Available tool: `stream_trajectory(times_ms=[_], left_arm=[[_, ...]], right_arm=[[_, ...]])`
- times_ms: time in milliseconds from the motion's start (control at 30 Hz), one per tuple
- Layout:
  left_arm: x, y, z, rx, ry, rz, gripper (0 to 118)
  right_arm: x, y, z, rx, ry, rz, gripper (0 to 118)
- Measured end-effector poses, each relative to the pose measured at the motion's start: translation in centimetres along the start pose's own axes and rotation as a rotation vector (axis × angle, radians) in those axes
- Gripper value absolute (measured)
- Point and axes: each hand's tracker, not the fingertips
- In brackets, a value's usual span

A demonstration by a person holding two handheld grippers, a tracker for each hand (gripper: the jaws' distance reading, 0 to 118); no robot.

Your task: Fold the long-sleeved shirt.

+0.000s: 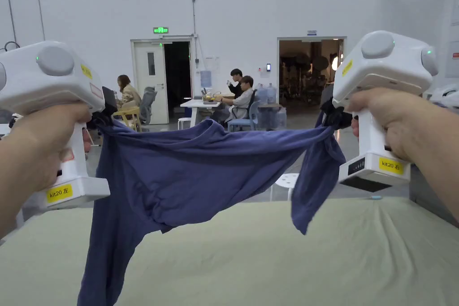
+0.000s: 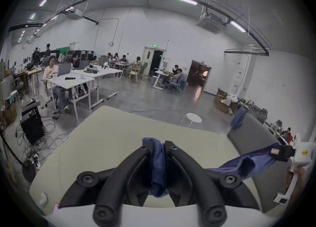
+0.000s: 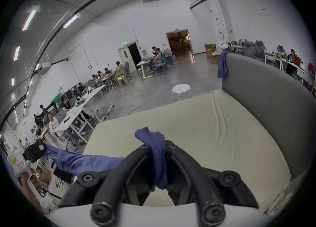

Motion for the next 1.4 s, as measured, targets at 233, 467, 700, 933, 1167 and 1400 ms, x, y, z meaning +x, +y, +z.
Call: stream_trajectory(times_ms=[233,467,700,933,1167,1400], left_arm=[[-3.4,-13.6,-10.5,-0.263,0.038,0.003,10],[-7.2,-30.0,-17.5,-0.559,0.078,0.016,10],[-11.1,-36.8,-12.8,-0.661,0.049,-0.073,10],[-13.9,-40.8,-1.4,-0.717,-0.061,-0.104,10],[-14.9,-47.6,6.9,-0.825,-0.080,-0.102,10],[-16.3,-52.6,8.2,-0.855,-0.039,-0.040,10]], right_arm=[[4.4,-12.3,-13.0,-0.208,-0.037,0.006,7],[10.4,-27.8,-22.2,-0.487,-0.100,-0.024,7],[14.7,-36.5,-18.0,-0.564,-0.079,-0.033,7],[16.6,-43.2,-9.5,-0.596,-0.016,-0.006,7],[17.4,-50.9,-2.9,-0.668,-0.038,0.115,7],[18.3,-54.7,-1.7,-0.677,-0.068,0.086,9]])
